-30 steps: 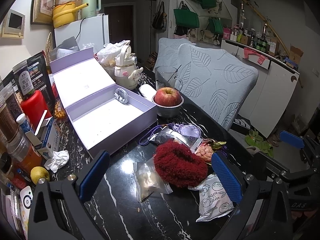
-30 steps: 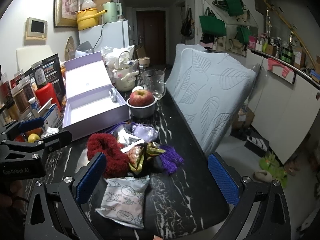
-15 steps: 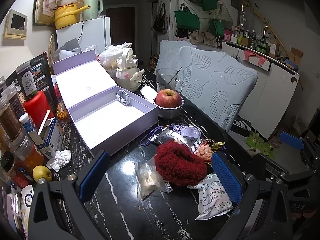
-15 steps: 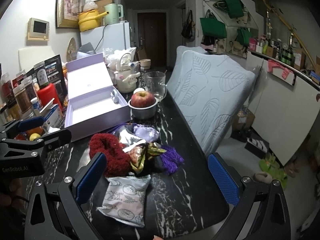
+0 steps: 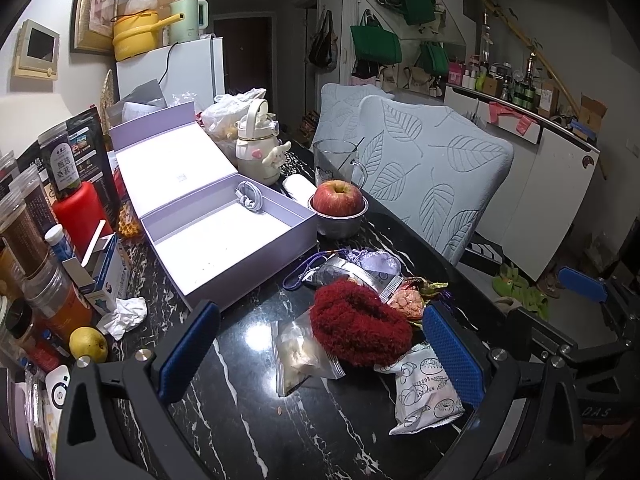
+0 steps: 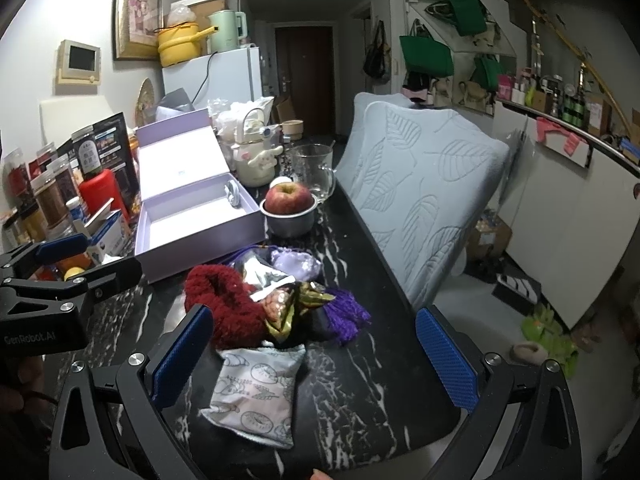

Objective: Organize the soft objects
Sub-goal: 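Grasp the white printed pastry packet with right gripper while left gripper grasps the clear zip bag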

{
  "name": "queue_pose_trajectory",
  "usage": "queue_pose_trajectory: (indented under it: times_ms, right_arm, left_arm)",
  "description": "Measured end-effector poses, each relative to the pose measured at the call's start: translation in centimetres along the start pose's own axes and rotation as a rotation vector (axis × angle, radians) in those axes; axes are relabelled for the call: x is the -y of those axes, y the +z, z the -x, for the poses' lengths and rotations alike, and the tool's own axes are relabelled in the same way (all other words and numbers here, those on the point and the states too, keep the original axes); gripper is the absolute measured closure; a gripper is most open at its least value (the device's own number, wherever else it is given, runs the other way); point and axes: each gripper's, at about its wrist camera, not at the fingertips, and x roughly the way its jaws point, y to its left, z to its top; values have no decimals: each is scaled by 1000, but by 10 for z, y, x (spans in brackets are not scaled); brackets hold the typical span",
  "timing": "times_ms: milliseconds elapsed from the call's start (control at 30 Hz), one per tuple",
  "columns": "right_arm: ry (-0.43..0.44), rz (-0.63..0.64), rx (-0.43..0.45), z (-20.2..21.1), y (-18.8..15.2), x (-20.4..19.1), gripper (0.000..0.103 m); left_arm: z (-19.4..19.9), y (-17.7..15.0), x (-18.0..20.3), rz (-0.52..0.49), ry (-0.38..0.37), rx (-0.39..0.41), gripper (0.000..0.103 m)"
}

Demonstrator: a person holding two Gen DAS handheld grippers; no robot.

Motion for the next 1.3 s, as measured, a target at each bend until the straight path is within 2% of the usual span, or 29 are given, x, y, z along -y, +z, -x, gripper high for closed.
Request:
queue_pose_trajectory:
  times_ms: [233,667,967,1100,1300]
  right_arm:
    - [23,-17,-12,0,-5,1,0]
    - [85,-8,-48,-14,-22,-6,0]
    - [143,-56,-134,-48,-45,-13,0]
    - [161,-47,-192,-68,-55,-20,0]
    - [182,-45,-249,-89,-64,-25,6]
  left_arm:
    - [2,-4,-2,6,4,5,0]
    - [-10,-22,-13,33,0,-42,0]
    - [-32,-38,-29,63,-27,-102,0]
    - [-39,-44,-36,67,-12,-118,0]
    - [-48,-51,-49,103,-5,-148,0]
